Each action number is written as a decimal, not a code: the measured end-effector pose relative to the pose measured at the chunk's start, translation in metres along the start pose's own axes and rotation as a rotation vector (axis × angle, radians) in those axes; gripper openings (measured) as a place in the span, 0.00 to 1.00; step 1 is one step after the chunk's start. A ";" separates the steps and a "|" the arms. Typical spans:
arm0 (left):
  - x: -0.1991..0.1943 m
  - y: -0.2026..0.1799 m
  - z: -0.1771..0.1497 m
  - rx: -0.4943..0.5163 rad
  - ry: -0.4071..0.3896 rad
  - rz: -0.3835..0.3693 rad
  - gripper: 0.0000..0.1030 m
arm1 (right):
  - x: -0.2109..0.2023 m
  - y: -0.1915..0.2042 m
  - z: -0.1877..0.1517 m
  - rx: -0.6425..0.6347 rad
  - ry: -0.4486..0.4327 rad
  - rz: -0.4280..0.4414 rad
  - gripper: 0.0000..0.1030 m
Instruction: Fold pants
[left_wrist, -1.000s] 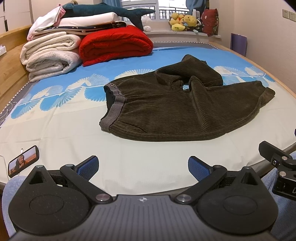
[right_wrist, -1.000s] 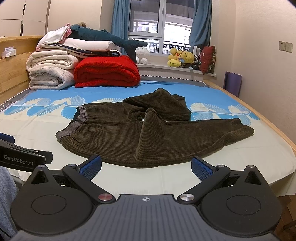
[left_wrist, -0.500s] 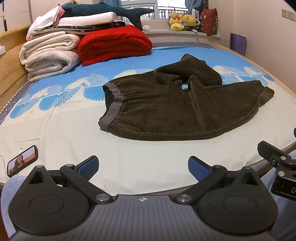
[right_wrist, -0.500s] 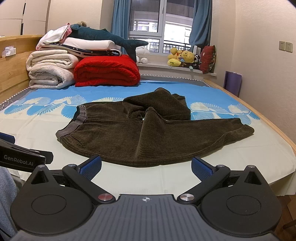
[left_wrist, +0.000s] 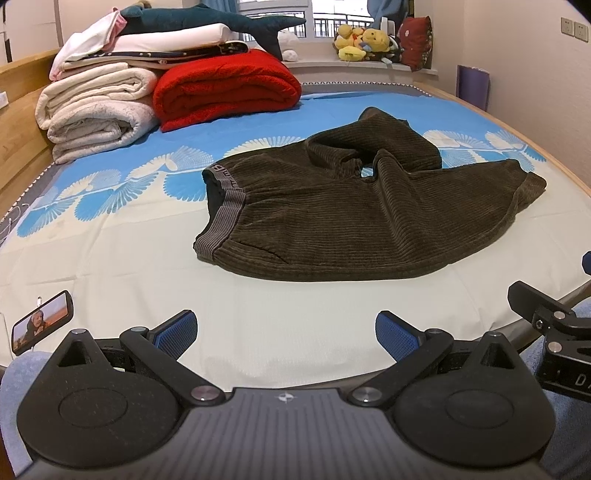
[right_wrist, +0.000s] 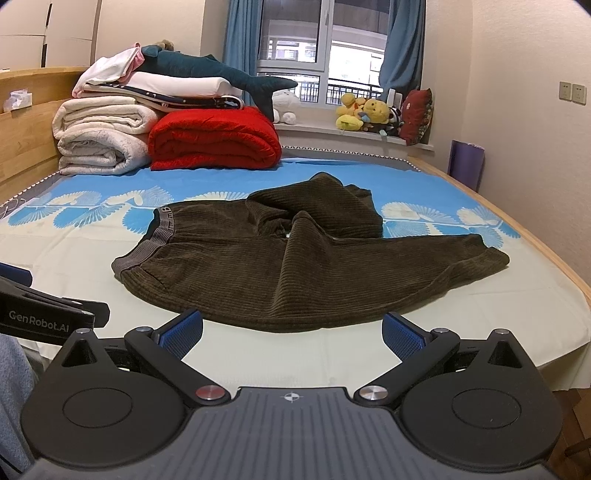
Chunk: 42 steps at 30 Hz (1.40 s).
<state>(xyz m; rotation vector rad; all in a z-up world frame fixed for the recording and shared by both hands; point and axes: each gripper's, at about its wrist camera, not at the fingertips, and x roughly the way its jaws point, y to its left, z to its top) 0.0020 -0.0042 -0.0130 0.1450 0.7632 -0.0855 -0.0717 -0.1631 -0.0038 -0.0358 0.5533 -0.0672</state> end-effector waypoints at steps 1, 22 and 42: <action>0.000 0.000 0.000 0.000 0.000 0.000 1.00 | 0.000 0.000 0.000 0.000 0.000 0.000 0.99; 0.025 0.012 0.005 -0.025 0.044 0.004 1.00 | 0.029 -0.011 0.003 0.044 0.032 -0.038 0.99; 0.204 0.084 0.084 -0.146 0.040 0.030 1.00 | 0.197 -0.066 0.041 0.208 0.025 -0.133 0.99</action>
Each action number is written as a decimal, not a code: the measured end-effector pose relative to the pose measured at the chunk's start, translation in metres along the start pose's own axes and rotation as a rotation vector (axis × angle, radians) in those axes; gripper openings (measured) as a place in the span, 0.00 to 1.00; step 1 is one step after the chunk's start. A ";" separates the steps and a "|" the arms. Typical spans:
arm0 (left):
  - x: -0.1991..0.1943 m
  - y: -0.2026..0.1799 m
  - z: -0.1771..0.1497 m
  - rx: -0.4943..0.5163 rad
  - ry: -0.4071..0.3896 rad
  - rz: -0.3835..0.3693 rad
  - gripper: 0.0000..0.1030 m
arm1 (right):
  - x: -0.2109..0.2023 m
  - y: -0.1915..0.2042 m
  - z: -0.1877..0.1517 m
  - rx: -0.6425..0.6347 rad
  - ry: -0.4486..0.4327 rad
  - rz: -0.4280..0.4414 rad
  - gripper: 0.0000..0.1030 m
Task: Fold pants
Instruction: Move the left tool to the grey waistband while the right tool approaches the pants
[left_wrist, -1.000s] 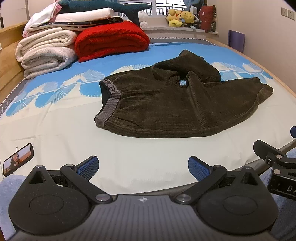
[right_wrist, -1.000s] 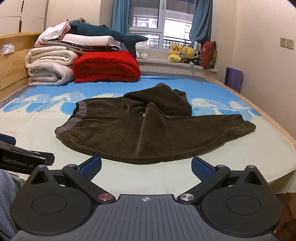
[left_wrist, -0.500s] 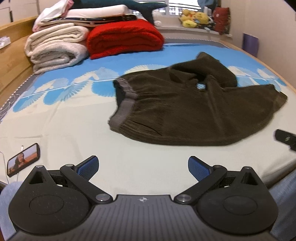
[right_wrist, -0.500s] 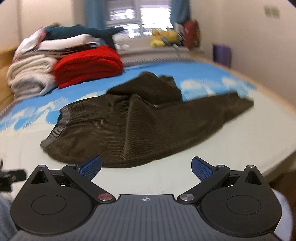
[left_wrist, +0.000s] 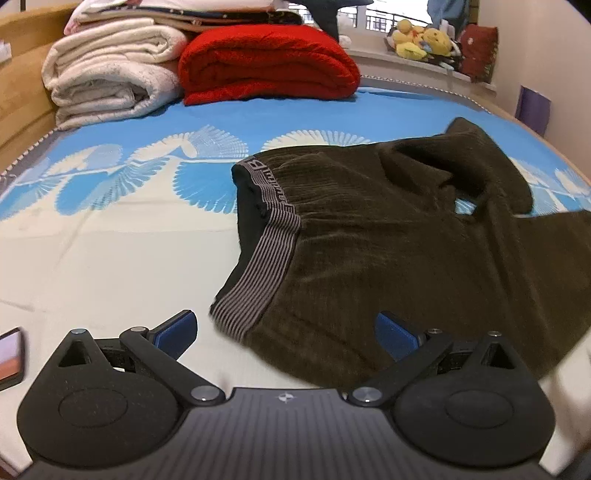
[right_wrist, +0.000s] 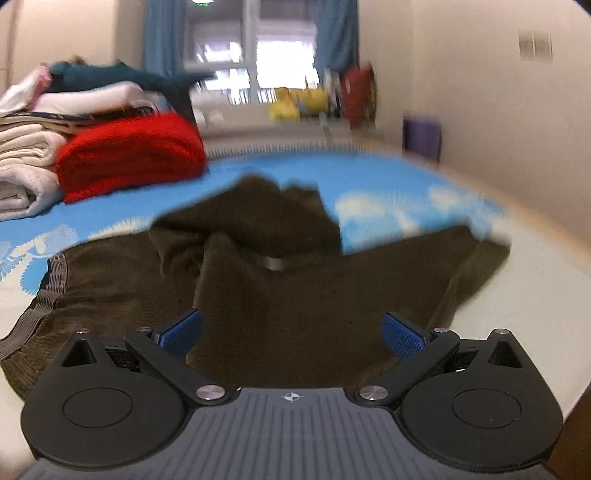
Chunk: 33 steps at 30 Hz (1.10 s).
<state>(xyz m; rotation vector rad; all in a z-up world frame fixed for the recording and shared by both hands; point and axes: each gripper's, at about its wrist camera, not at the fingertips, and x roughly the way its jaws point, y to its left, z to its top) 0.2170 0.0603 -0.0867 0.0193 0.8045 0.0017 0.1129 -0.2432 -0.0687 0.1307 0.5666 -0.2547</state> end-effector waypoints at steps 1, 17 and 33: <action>0.012 0.000 0.002 0.001 0.011 -0.004 1.00 | 0.005 -0.003 -0.001 0.036 0.028 0.020 0.99; 0.084 -0.030 -0.005 0.148 0.083 -0.017 1.00 | 0.033 0.007 -0.010 0.050 0.149 0.011 0.99; 0.100 0.036 -0.002 -0.235 0.130 0.000 1.00 | 0.031 -0.001 -0.012 0.061 0.153 0.000 0.99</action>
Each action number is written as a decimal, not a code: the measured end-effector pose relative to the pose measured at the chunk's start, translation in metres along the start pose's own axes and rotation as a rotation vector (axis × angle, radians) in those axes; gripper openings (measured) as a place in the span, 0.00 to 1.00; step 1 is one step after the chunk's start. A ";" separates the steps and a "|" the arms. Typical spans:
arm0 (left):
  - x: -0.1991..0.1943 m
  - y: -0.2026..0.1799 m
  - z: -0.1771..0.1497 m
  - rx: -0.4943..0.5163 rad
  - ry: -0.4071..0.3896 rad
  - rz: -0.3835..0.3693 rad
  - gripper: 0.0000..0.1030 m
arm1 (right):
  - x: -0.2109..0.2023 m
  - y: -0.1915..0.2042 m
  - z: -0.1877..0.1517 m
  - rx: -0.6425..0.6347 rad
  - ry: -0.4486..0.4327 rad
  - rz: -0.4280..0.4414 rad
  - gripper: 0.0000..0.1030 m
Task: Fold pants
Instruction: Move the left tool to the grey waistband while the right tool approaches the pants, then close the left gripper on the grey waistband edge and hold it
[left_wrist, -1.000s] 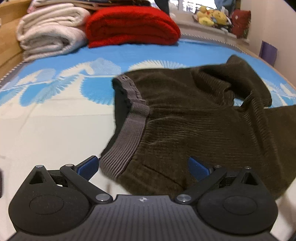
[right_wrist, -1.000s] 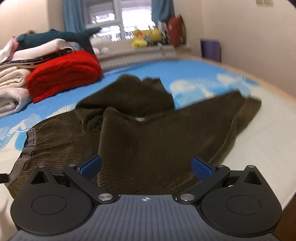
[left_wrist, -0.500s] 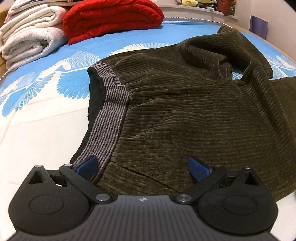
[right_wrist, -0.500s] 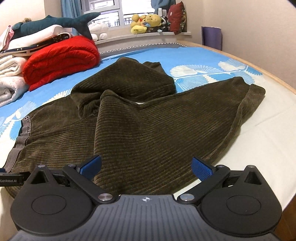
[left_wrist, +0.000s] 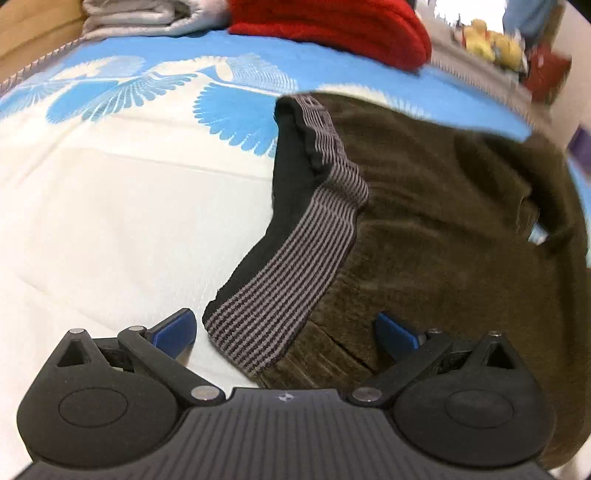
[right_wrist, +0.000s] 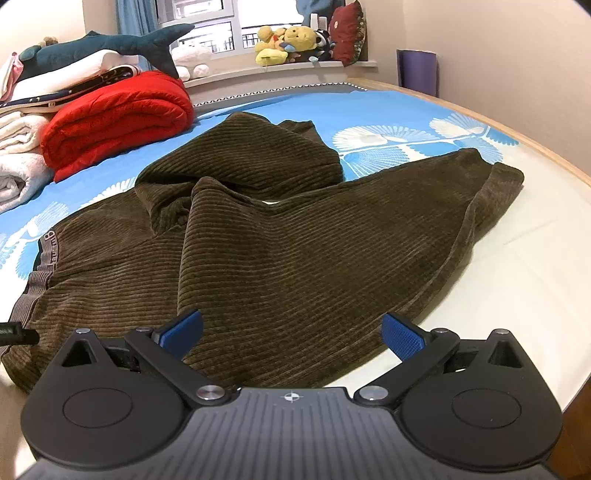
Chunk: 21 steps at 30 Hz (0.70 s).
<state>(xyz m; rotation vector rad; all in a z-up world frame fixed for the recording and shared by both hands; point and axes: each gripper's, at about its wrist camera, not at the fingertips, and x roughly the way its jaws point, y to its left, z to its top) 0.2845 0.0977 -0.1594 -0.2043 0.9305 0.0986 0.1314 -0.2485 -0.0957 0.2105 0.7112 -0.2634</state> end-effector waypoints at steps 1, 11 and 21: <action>0.000 -0.001 0.000 0.014 0.007 -0.011 1.00 | 0.000 0.000 0.000 0.002 0.000 -0.001 0.99; -0.019 -0.002 0.001 -0.028 -0.015 0.029 0.50 | 0.012 -0.025 0.003 0.158 0.070 -0.021 0.99; -0.069 0.003 0.002 -0.042 -0.131 -0.014 0.29 | 0.015 -0.028 0.001 0.194 0.084 -0.052 0.99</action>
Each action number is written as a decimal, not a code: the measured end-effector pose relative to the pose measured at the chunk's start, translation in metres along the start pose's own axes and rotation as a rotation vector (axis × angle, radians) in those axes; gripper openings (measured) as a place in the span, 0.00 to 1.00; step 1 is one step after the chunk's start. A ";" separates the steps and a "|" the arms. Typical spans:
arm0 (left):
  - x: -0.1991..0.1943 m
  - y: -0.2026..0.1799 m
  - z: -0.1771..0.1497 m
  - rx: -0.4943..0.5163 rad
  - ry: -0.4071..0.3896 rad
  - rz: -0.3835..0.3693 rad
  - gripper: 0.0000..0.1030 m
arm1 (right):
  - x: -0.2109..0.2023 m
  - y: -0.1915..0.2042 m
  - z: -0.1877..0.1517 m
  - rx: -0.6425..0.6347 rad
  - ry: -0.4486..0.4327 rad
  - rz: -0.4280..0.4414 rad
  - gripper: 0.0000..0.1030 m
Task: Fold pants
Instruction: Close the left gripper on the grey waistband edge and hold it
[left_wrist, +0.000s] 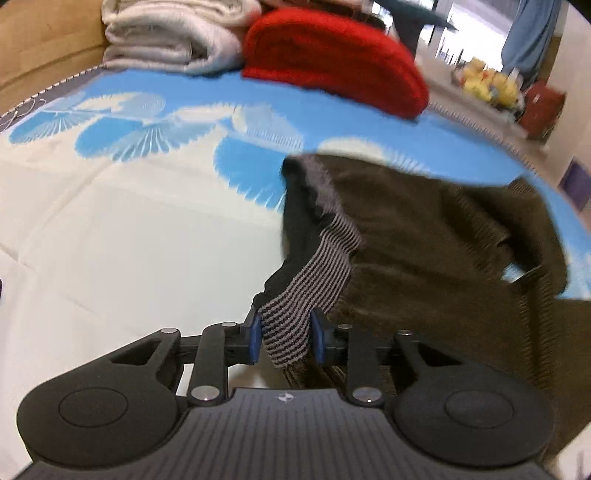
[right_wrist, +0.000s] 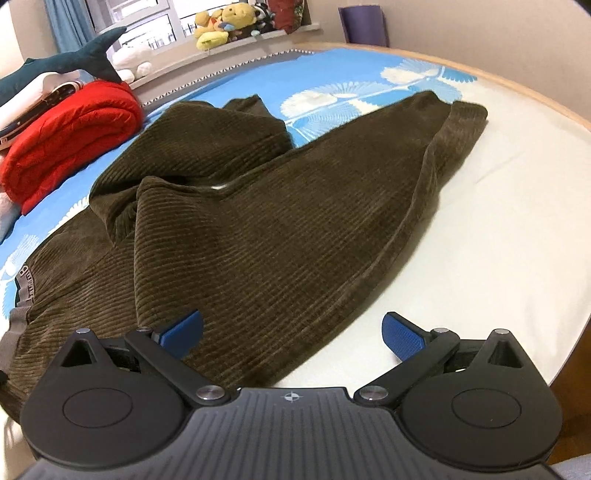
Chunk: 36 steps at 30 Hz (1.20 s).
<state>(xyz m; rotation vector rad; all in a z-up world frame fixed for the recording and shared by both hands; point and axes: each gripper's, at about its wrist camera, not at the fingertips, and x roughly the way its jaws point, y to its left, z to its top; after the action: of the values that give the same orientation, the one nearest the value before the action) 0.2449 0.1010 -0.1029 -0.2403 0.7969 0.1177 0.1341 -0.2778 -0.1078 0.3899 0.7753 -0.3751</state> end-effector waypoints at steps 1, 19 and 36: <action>-0.006 0.002 -0.001 -0.002 -0.022 -0.027 0.29 | -0.001 0.002 0.000 -0.004 -0.006 0.002 0.99; 0.037 0.001 -0.020 0.037 0.142 -0.045 0.65 | 0.012 0.010 -0.004 0.035 0.078 0.019 0.99; -0.023 0.096 0.015 -0.129 0.012 0.096 0.21 | 0.017 -0.006 -0.001 0.063 0.052 -0.117 0.99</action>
<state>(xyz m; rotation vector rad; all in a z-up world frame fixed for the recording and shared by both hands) 0.2208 0.1979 -0.0921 -0.3247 0.8141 0.2584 0.1416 -0.2858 -0.1227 0.4156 0.8404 -0.5016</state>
